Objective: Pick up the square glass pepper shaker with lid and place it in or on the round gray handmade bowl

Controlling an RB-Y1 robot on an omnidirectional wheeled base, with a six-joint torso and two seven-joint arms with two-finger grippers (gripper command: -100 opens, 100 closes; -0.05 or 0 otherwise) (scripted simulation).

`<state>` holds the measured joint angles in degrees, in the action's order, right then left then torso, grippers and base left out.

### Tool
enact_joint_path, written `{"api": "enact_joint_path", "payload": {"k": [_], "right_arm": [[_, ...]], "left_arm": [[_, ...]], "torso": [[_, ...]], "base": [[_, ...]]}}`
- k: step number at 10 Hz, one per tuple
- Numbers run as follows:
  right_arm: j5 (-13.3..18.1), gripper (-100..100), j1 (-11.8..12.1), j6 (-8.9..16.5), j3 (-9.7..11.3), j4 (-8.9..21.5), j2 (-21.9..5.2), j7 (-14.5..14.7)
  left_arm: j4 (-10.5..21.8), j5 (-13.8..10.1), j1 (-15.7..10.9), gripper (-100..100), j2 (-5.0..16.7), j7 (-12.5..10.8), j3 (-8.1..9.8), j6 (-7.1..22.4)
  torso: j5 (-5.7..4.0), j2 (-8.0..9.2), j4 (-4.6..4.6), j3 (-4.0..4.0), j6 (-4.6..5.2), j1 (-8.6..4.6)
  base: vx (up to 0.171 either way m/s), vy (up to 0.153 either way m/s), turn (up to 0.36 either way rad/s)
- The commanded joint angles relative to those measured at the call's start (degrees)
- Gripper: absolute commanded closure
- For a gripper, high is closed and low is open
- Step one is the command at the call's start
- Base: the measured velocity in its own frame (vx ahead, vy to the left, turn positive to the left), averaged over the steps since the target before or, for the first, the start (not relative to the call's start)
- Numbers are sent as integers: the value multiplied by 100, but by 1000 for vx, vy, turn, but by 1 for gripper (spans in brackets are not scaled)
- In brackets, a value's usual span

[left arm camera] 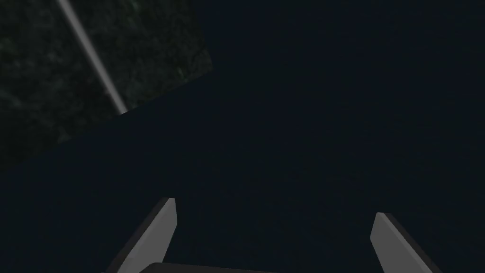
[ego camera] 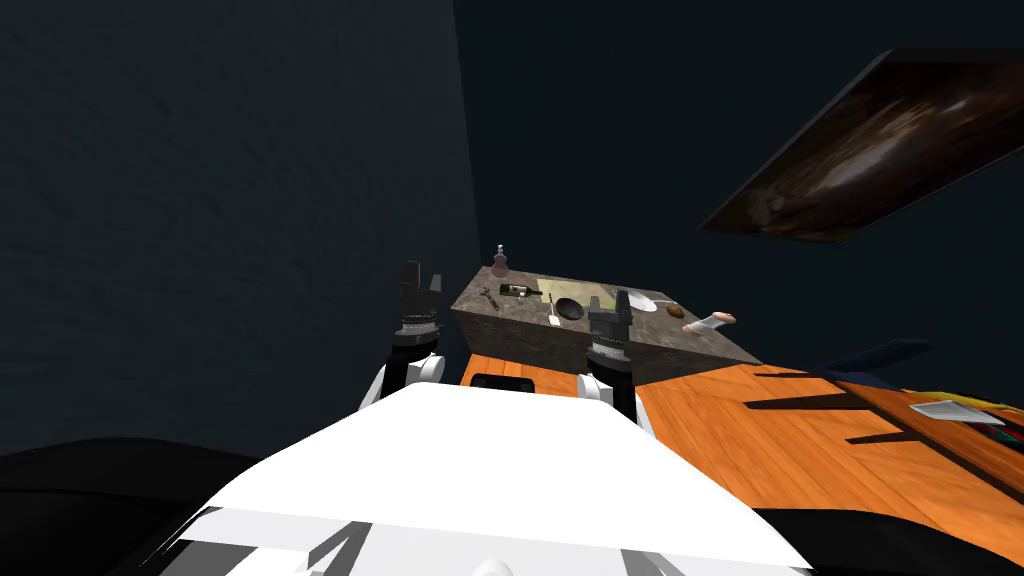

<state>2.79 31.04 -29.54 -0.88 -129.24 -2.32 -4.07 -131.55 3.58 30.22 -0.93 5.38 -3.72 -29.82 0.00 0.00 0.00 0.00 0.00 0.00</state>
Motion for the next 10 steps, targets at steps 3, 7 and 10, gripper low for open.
{"api": "enact_joint_path", "payload": {"k": [3, 7, 10], "right_arm": [[55, -100, -259, 222, 38, 285, -421, 319], [160, -100, -733, 622, 97, 833, -951, 888], [267, -100, -1205, 1013, 143, 1358, -1389, 1414]], "left_arm": [[0, 0, -1, 0, 0, 0, 0, 0], [0, 0, -2, 0, 0, 0, 0, 0], [0, 0, -2, 0, 0, 0, 0, 0]], "torso": [[-2, 24, 5, 13, -1, -9], [-1, 47, 10, 27, -1, -4], [-1, 48, 11, 28, -2, -5]], "base": [[-73, -13, 79], [-125, -5, 124], [-140, 2, 176]]}}
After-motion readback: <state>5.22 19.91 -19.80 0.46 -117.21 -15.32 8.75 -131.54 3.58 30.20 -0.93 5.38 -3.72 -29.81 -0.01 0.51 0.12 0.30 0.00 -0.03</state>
